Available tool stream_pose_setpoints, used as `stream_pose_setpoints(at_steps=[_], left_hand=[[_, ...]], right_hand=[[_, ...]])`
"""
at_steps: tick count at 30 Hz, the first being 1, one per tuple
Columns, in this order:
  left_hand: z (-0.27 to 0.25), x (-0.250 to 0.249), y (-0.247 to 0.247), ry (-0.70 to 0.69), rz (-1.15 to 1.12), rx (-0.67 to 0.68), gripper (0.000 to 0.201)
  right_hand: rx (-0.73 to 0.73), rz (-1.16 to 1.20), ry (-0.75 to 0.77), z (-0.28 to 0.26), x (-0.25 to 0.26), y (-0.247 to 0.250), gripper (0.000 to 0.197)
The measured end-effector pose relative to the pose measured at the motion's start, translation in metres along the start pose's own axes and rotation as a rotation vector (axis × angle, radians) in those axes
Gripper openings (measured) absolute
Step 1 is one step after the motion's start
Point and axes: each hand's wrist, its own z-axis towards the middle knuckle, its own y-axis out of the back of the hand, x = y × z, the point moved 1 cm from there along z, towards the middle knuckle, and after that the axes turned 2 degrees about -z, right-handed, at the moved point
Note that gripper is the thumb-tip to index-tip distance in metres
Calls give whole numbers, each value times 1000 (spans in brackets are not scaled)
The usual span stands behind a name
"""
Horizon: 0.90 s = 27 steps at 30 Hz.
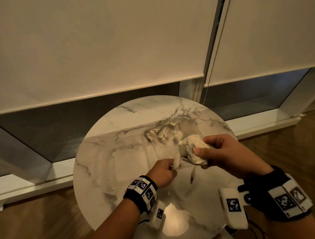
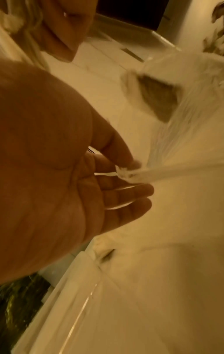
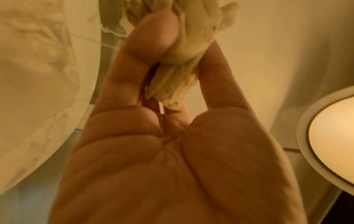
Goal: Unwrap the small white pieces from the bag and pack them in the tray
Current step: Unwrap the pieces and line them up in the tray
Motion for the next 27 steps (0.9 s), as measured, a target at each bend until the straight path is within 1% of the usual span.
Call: stream_pose_setpoints(at_steps=[2, 3, 5, 6, 7, 9, 10, 12, 14, 15, 16, 17, 20, 22, 23, 25, 27], left_hand=[[-2, 5, -1, 79, -215, -29, 42], [-2, 6, 0, 105, -338, -54, 43], [-6, 4, 9, 135, -586, -124, 33], [-10, 2, 14, 154, -716, -156, 32], [-12, 0, 19, 175, -855, -171, 40], [-16, -5, 26, 226, -1071, -104, 65], [-19, -7, 30, 242, -1132, -55, 75], [-24, -8, 34, 273, -1208, 30, 87], [-31, -10, 35, 284, -1303, 103, 90], [-35, -9, 37, 279, -1367, 111, 87], [-38, -8, 37, 269, -1444, 103, 83], [-40, -6, 38, 255, -1522, 63, 78], [-42, 1, 44, 210, -1651, -155, 63], [-42, 8, 49, 179, -1702, -249, 54], [-44, 13, 52, 169, -1733, -252, 55], [-49, 22, 56, 161, -1787, -198, 69], [-56, 24, 57, 162, -1806, -139, 78]], right_hand=[[34, 53, 23, 1, 13, -2, 33], [51, 71, 32, 3, 19, -3, 33], [86, 86, 42, 8, 28, -7, 33], [101, 84, 46, 12, 32, -9, 33], [118, 77, 54, 15, 36, -12, 33], [149, 74, 74, 22, 43, -21, 33], [174, 76, 87, 26, 47, -26, 33], [230, 95, 108, 32, 51, -37, 35], [269, 136, 116, 38, 52, -48, 37], [290, 163, 119, 42, 51, -54, 36], [306, 194, 120, 46, 48, -60, 36], [319, 224, 114, 50, 44, -66, 37], [333, 284, 84, 61, 28, -79, 37], [327, 284, 64, 67, 17, -87, 33], [313, 270, 52, 70, 11, -91, 31], [253, 193, 42, 76, -1, -98, 26], [176, 65, 42, 84, -15, -105, 17]])
